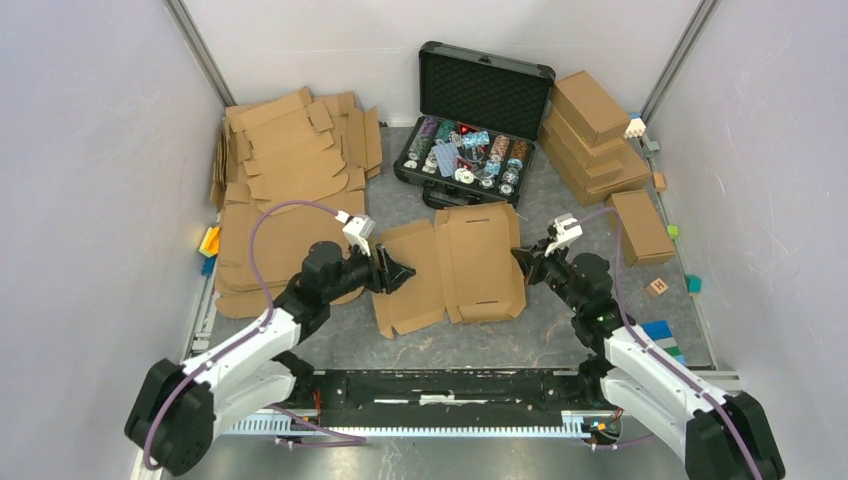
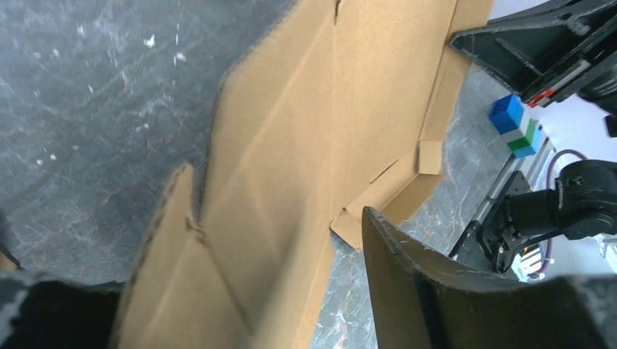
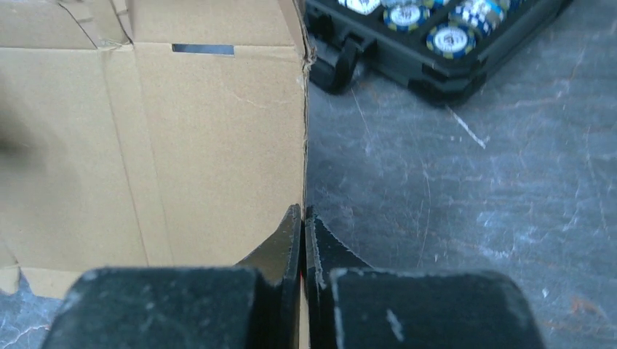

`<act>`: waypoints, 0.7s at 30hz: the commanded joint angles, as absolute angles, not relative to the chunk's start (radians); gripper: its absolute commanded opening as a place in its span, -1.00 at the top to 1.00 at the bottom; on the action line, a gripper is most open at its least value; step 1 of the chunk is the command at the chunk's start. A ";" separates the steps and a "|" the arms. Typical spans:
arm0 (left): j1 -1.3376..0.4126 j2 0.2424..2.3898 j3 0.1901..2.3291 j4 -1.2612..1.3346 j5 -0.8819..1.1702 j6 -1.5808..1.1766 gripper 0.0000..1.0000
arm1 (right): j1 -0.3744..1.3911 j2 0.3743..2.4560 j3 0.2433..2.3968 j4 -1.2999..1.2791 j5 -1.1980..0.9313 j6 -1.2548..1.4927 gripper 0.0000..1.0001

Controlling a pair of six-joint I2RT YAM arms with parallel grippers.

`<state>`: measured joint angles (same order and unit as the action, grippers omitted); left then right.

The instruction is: Fold the paper box

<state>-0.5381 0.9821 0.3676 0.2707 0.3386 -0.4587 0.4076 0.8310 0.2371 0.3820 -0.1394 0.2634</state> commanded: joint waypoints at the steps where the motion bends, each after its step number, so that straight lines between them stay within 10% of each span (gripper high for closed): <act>1: -0.537 0.857 0.360 0.316 0.306 -0.458 -0.26 | 0.422 0.752 0.194 0.543 -0.136 0.210 0.95; 8: -0.537 0.651 0.270 0.369 0.271 -0.440 -0.09 | 0.431 0.720 0.157 0.675 -0.166 0.188 0.90; 21: -0.538 0.618 0.276 0.350 0.260 -0.399 0.96 | 0.451 0.859 0.168 0.775 -0.128 0.222 0.67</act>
<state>-0.5381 0.6125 0.2329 0.3393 0.2817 -0.4492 0.4389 0.8158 0.1307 0.7422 -0.1757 0.2119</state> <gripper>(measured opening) 0.055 0.145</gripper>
